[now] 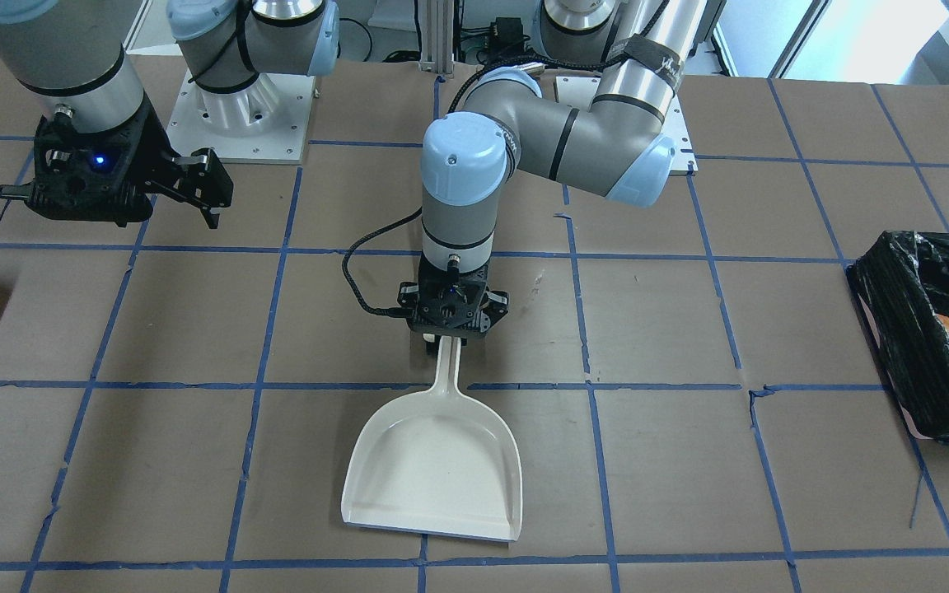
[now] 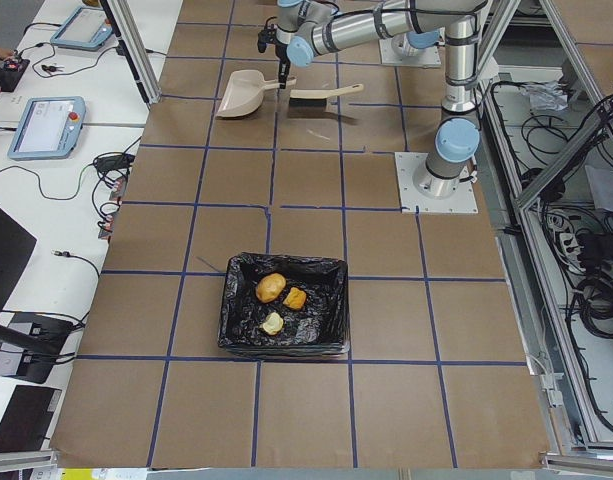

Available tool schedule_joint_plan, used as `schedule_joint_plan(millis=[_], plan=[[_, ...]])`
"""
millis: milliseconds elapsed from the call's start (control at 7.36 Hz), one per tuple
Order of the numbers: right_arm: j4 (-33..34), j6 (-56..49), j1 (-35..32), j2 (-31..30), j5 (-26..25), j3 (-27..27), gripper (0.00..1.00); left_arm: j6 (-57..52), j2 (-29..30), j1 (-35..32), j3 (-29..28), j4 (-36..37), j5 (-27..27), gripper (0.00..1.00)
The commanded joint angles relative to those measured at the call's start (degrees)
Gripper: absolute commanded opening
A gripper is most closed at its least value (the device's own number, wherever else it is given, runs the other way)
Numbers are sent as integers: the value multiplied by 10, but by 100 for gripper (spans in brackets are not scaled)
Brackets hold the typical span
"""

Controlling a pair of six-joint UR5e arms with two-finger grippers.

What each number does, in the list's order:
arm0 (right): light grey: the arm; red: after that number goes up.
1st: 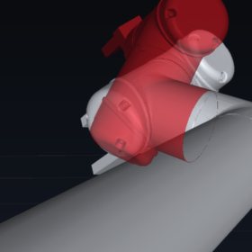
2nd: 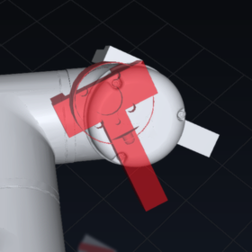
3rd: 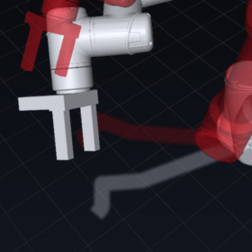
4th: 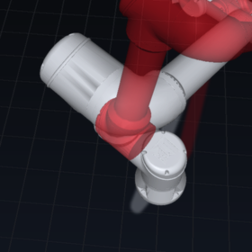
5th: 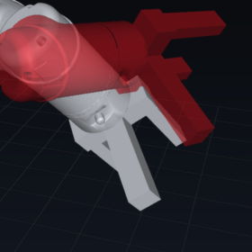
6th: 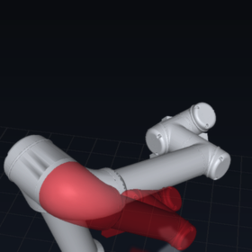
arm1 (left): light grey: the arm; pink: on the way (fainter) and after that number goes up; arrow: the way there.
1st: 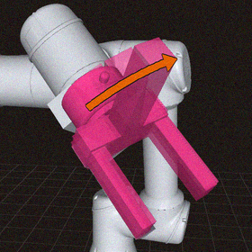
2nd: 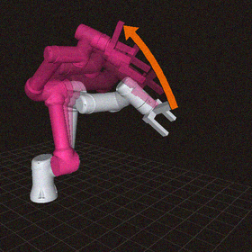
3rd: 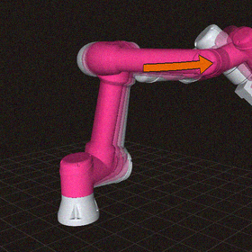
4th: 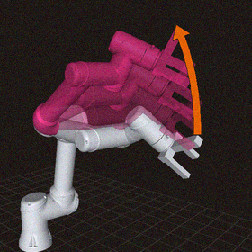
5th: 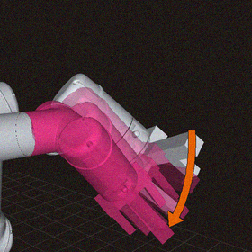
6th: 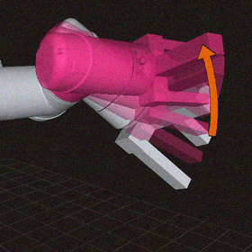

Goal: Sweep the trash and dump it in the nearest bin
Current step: 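Carry the empty dustpan back to the table center with the left gripper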

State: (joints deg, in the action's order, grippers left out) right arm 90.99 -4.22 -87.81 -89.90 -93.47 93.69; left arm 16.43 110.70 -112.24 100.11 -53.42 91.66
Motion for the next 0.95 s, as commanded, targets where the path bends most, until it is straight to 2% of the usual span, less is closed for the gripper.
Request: schedule_joint_plan(millis=[0,136,272,408,679,815], plan=[[1,0,-2,-4,2,2,100,12,0,-5,10,0,-2,9],[2,-1,-3,-4,3,1,100,12,0,-5,11,2,-1,25],[1,-2,-3,-4,2,1,100,13,-5,-5,11,2,2,71],[1,-2,-2,-3,2,2,100,3,-18,-3,11,0,6,100],[4,-3,-2,-3,-6,2,100,1,-49,23,-2,-12,3,100],[2,-23,-2,-3,-10,2,100,-3,-77,63,-4,-54,0,100]])
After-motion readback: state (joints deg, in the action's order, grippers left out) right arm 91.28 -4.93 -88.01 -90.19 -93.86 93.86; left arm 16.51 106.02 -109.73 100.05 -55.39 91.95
